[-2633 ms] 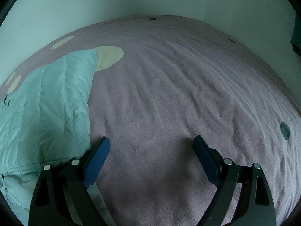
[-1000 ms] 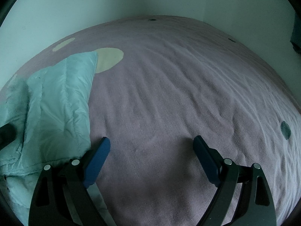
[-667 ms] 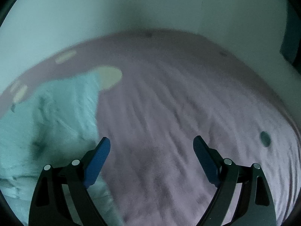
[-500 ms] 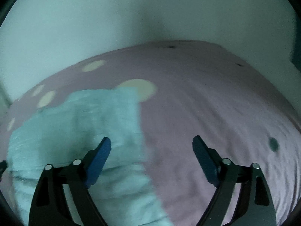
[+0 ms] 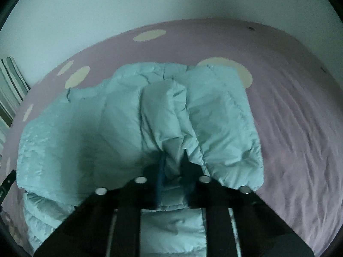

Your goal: Fold large clothes

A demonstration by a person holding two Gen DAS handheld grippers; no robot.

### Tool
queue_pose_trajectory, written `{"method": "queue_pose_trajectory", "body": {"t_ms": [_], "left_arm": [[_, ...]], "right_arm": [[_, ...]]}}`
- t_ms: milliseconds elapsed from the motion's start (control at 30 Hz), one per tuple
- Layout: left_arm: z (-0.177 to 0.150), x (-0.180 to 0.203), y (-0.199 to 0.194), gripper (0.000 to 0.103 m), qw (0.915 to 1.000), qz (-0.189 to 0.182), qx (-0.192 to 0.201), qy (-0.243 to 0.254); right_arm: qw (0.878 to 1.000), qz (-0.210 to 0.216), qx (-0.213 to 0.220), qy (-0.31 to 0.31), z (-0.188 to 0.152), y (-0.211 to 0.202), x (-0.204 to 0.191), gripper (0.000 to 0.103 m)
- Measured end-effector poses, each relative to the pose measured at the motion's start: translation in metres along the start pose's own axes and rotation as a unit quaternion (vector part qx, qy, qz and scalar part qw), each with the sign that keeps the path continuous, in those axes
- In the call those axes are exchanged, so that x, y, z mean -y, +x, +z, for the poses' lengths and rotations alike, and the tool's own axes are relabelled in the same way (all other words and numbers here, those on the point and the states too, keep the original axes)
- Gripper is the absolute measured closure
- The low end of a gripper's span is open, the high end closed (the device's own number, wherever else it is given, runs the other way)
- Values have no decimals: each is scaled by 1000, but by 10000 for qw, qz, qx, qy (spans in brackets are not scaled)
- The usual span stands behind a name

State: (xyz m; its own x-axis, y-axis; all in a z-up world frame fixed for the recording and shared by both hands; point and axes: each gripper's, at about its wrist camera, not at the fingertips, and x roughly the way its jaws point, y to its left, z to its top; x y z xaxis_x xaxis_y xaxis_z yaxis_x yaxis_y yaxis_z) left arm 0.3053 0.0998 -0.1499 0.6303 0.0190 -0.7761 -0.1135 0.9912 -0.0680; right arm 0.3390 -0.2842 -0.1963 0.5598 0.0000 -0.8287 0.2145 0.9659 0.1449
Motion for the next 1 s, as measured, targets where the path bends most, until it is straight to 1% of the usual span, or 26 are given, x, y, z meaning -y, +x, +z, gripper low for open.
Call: {"method": "queue_pose_trajectory", "body": {"t_ms": [67,133,200,267,333,400,467,600,700,800,833,867,900,933,967,1000], "left_arm": [[3,5,5,37,10000,-81,-2,54],[3,12,13,37,9998,-62,-40,166],[1,20,29,37,9992,109,-159,337],[-2,23,44,36,9984,223,-338,401],[-4,22,55,35,9981,228,-461,337],[-6,20,61,30,9980,231,-510,288],[-9,20,68,28,9977,227,-549,332],[-12,20,71,26,9975,267,-506,409],[-12,21,68,26,9976,275,-474,430],[-14,19,58,26,9975,304,-480,411],[-14,18,53,26,9976,338,-458,406],[-13,17,43,27,9977,387,-384,397],[-12,17,35,27,9980,396,-298,381],[-10,17,26,27,9985,374,-185,358],[-8,17,18,27,9989,327,-67,330],[-3,21,11,27,9992,251,61,296]], "right_arm": [[9997,-144,199,3,0,-10,5,93],[9993,-292,237,7,-3,-12,11,93],[9994,-321,91,25,-4,-2,18,93],[9994,-334,-30,62,-6,9,24,93],[9993,-349,-95,19,-7,15,26,93],[9990,-399,-174,-71,-11,24,25,93],[9989,-417,-187,-107,-12,29,24,94],[9990,-411,-140,-83,-14,28,24,94],[9993,-362,-93,-51,-16,24,28,93],[9990,-420,-14,-176,-19,17,26,90],[9986,-465,0,-240,-20,13,26,88],[9982,-535,47,-267,-21,4,26,81],[9978,-596,123,-247,-20,-4,25,77],[9974,-639,251,-218,-20,-13,26,68],[9966,-648,477,-199,-19,-26,24,62],[9958,-641,617,-204,-18,-33,22,62]]}}
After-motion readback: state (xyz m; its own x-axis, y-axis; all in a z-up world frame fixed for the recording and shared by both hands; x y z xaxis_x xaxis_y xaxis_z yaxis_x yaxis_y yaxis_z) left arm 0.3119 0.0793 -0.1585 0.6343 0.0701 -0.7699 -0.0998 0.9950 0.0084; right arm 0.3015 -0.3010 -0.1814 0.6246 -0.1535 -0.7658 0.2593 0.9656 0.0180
